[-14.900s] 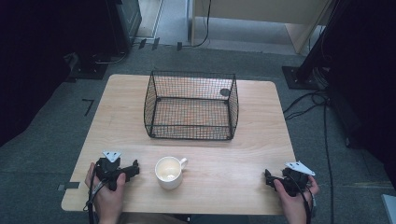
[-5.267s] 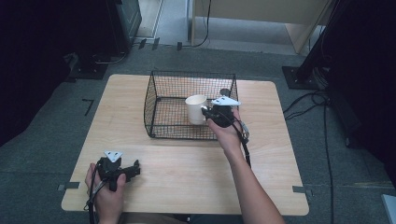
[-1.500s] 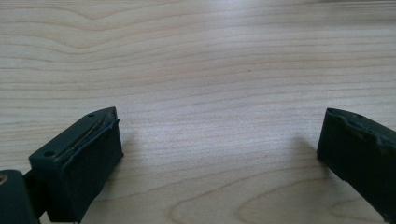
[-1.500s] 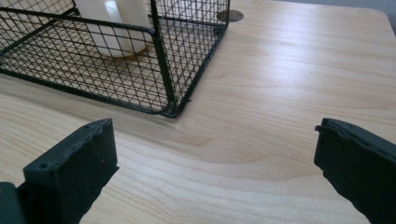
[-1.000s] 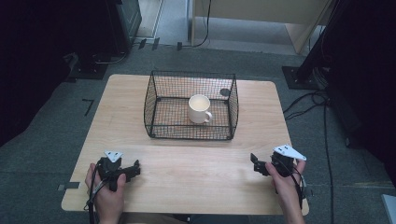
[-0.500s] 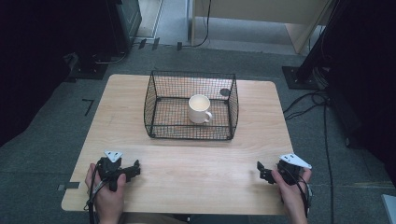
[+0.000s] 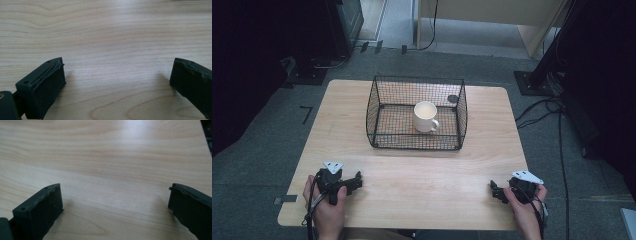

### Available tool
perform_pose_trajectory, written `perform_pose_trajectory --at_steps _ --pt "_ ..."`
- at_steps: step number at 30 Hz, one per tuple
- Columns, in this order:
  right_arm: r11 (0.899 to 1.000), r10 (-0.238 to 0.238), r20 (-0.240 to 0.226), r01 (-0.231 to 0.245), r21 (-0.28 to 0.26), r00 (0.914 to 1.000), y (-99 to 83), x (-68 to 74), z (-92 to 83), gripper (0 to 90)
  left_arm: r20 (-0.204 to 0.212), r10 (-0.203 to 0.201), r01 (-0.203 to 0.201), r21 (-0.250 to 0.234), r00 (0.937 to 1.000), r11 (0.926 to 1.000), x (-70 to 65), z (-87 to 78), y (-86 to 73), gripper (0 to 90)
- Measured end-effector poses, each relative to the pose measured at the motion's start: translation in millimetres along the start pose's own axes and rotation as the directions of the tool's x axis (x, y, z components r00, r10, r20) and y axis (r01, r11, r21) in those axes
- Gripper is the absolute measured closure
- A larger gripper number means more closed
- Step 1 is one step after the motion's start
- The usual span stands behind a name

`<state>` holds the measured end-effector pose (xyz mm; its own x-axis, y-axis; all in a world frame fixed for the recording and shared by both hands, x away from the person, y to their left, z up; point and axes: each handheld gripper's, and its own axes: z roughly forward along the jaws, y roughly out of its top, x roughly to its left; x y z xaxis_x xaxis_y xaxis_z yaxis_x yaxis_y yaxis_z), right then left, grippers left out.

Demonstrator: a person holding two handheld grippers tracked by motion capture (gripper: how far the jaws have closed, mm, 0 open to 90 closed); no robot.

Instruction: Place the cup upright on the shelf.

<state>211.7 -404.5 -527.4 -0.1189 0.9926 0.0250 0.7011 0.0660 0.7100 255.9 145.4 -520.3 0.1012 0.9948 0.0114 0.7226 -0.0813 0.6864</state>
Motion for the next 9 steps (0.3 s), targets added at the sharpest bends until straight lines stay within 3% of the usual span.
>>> perform_pose_trajectory --at_steps 9 --pt "1.000 -0.004 -0.006 0.004 0.000 1.0000 -0.3 0.0 -0.2 0.0 0.000 -0.001 0.001 0.000 1.0000 1.0000 -0.1 0.0 -0.1 0.0"
